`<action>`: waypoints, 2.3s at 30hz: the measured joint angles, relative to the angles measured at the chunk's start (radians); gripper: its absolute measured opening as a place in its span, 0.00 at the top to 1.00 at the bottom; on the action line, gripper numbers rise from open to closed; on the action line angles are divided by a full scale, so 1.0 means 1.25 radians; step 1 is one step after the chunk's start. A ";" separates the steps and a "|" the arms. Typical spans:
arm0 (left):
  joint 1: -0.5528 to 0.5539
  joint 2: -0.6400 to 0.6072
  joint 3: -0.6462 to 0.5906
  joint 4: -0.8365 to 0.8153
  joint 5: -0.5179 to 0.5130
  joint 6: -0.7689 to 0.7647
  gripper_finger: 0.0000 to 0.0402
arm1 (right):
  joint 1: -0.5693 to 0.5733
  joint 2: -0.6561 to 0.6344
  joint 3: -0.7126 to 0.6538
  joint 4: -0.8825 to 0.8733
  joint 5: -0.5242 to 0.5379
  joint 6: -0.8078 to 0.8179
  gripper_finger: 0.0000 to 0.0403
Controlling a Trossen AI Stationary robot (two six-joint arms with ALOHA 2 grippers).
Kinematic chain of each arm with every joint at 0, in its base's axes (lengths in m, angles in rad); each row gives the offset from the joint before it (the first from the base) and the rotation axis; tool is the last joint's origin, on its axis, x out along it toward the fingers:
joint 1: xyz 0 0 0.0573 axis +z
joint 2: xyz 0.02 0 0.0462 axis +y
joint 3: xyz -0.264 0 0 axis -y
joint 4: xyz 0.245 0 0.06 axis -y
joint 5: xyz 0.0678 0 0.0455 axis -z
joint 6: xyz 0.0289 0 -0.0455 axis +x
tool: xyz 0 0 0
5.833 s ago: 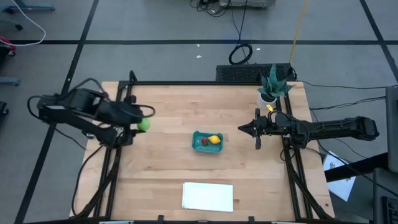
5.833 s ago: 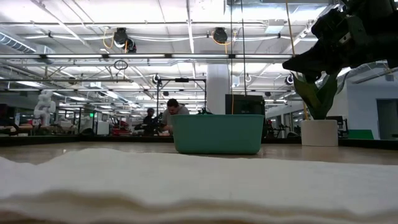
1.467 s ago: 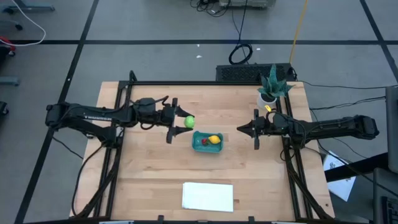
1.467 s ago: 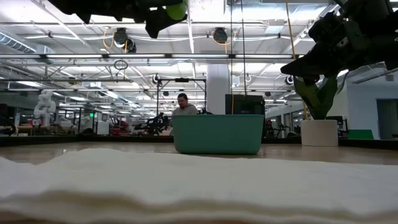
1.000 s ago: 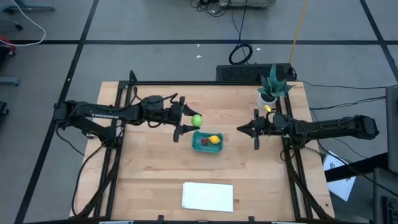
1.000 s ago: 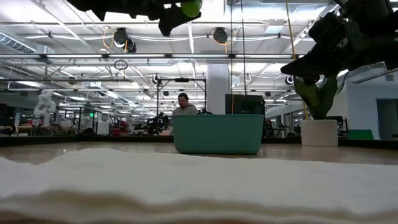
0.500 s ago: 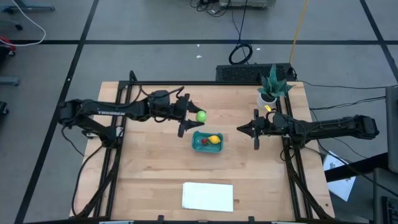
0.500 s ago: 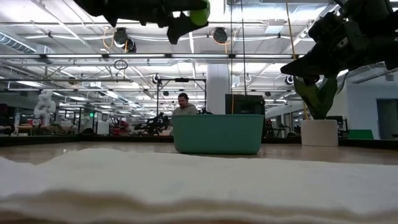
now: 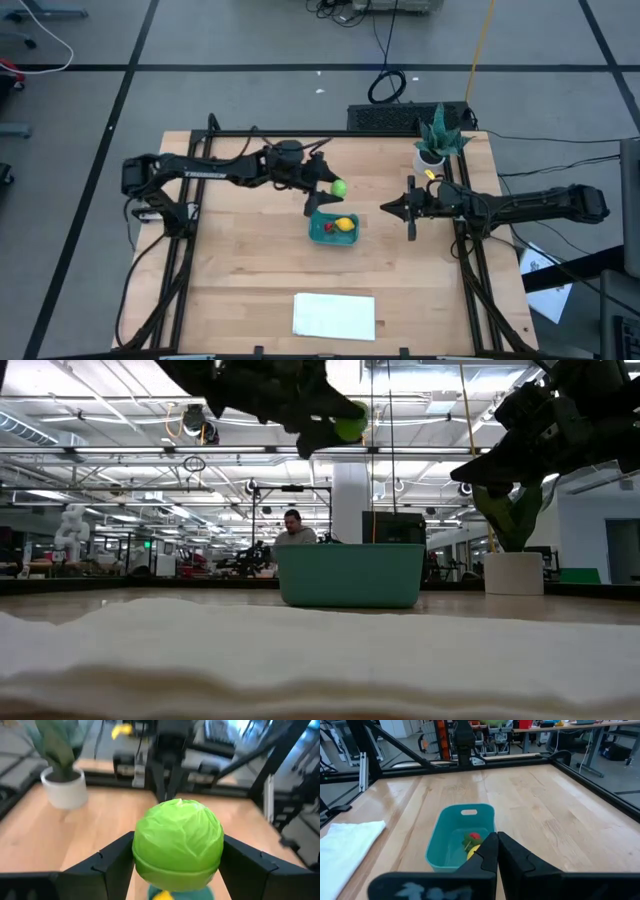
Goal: Pick and placing Produce into tupperware
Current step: Put the green cabbage into the blue bin
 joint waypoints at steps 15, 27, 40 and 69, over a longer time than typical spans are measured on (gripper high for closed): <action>-0.001 0.143 0.118 -0.290 -0.009 0.129 0.36 | 0.000 0.000 0.000 0.002 0.000 0.000 1.00; -0.020 0.162 0.117 -0.384 -0.014 0.198 0.36 | 0.000 0.000 0.000 0.011 0.000 0.000 1.00; -0.069 0.213 0.117 -0.401 -0.088 0.220 0.36 | 0.000 0.003 0.000 0.013 0.000 0.001 1.00; -0.077 0.220 0.116 -0.467 -0.093 0.296 0.36 | 0.000 0.026 0.000 0.032 0.000 0.009 1.00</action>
